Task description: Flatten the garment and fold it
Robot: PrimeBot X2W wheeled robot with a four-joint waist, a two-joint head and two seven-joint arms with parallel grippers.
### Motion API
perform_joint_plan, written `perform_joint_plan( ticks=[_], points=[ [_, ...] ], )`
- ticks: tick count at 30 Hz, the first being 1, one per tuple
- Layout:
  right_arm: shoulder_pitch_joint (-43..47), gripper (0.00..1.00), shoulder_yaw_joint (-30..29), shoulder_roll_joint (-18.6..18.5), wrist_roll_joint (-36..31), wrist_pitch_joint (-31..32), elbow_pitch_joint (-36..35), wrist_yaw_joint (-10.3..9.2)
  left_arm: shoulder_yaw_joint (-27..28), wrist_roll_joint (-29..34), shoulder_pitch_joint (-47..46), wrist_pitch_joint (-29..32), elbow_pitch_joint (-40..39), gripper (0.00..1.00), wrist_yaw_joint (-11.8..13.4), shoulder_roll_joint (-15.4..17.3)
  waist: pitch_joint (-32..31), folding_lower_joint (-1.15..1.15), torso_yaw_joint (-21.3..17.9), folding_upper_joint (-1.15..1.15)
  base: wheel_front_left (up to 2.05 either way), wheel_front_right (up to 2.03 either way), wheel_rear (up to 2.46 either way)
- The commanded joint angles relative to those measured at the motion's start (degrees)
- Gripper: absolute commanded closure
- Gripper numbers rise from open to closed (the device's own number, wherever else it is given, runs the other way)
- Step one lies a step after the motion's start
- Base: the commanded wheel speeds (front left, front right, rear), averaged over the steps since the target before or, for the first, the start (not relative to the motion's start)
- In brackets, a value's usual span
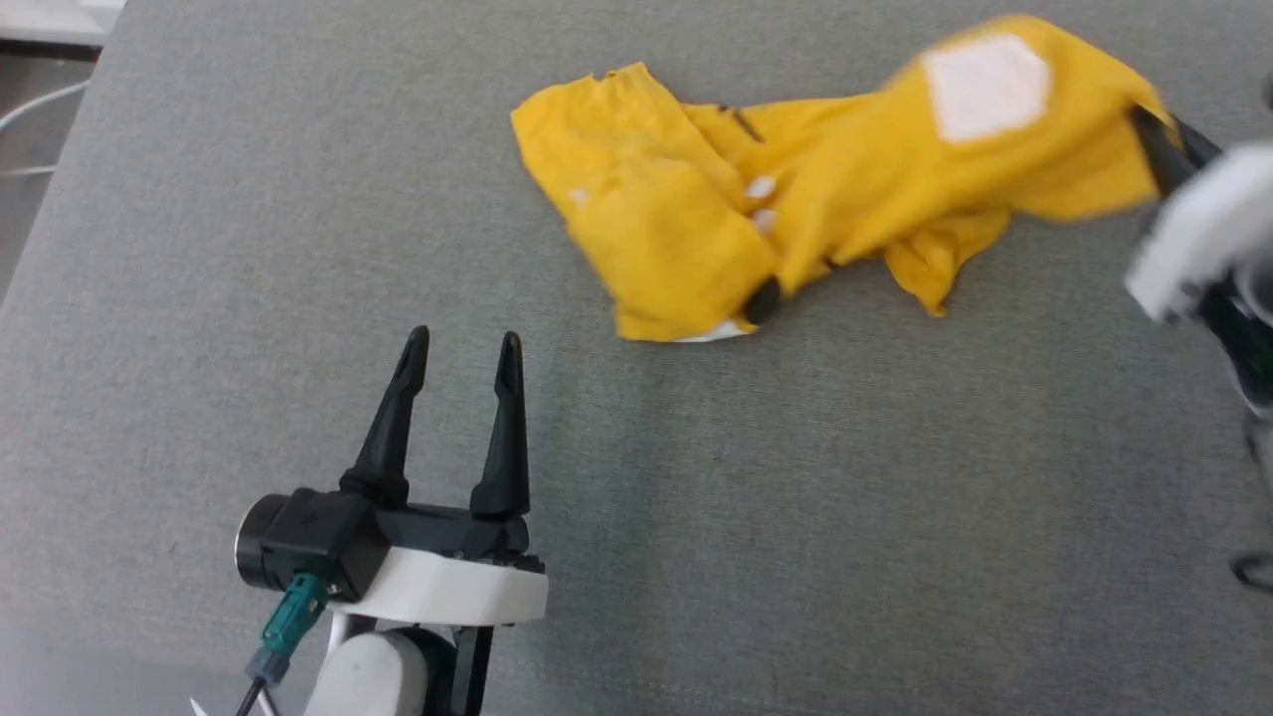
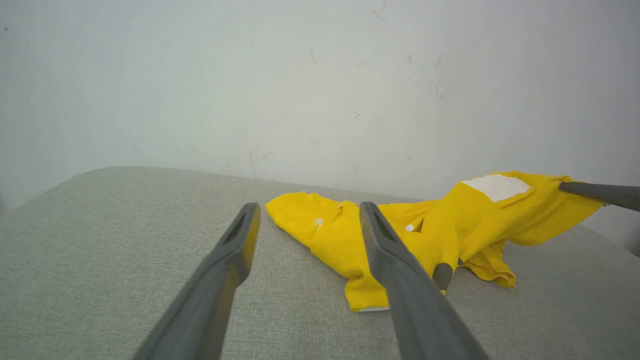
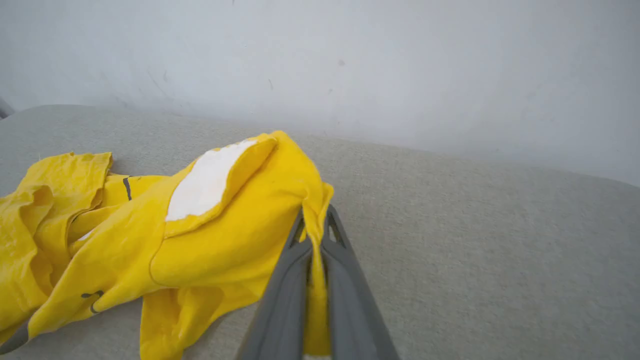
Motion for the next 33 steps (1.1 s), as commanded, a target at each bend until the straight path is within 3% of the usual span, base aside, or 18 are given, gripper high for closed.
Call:
perform_joint_plan(
  ticks=[1, 4, 9, 13, 14, 15, 19, 24, 28, 33],
  points=[
    [3.18, 1.00, -1.78, -0.60, -0.36, -0.04, -1.29, -0.11, 0.21, 0.73, 0.66, -0.27, -0.10, 0.00, 0.02, -0.13, -0.95, 0.00, -1.18, 0.00, 0.00, 0.00, 0.00],
    [11.55, 1.00, -8.95, -1.12, -2.34, 1.08, -6.44, -0.11, 0.52, 0.95, 0.95, -0.27, -0.18, 0.00, -0.23, -0.13, -0.99, 0.00, -1.68, 0.00, 0.00, 0.00, 0.00],
    [25.04, 1.00, -20.61, 2.69, -6.24, 2.72, -13.22, -0.11, 0.41, 1.07, 0.96, -0.27, -0.11, 0.00, -0.58, -0.13, -0.97, 0.00, -1.75, 0.00, 0.00, 0.00, 0.00],
    [31.22, 0.99, -24.76, 7.30, -8.37, 2.94, -15.08, -0.11, 0.43, 1.16, 1.32, -0.27, 0.26, 0.00, -0.58, -0.13, -1.79, 0.00, -1.92, 0.00, 0.00, 0.00, 0.00],
    [31.89, 0.67, -25.04, 8.11, -8.75, 2.92, -15.27, -0.11, 0.49, 1.17, 1.43, -0.27, 0.45, 0.00, -0.63, -0.13, -2.10, 0.00, -1.99, 0.00, 0.00, 0.00, 0.00],
    [32.25, 0.00, -25.17, 8.78, -9.07, 2.94, -15.38, -0.11, 0.57, 1.19, 1.55, -0.27, 0.65, 0.00, -0.70, -0.13, -2.46, 0.00, -2.09, 0.00, 0.00, 0.00, 0.00],
    [31.68, 0.00, -24.24, 10.25, -8.93, 3.51, -16.97, -0.11, 0.46, 1.21, 1.99, -0.27, 1.33, 0.00, -0.97, -0.13, -4.22, 0.00, -2.15, 0.00, 0.00, 0.00, 0.00],
    [29.03, 0.00, -20.86, 8.60, -7.42, 5.88, -23.76, -0.11, -0.17, 0.92, 2.88, -0.27, 1.86, 0.00, -0.87, -0.13, -6.64, 0.00, -1.66, 0.00, 0.00, 0.00, 0.00],
    [26.20, 0.00, -15.94, 7.38, -4.65, 10.61, -28.22, -0.11, -0.58, 0.53, 3.64, -0.27, 1.87, 0.00, -0.55, -0.13, -7.75, 0.00, -1.07, 0.00, 0.00, 0.00, 0.00],
    [22.20, 0.00, -7.32, 6.73, -1.84, 17.26, -26.93, -0.11, -1.00, 0.20, 4.02, -0.27, 1.61, 0.00, -0.43, -0.13, -7.82, 0.00, -0.14, 0.00, 0.00, 0.00, 0.00]
  ],
)
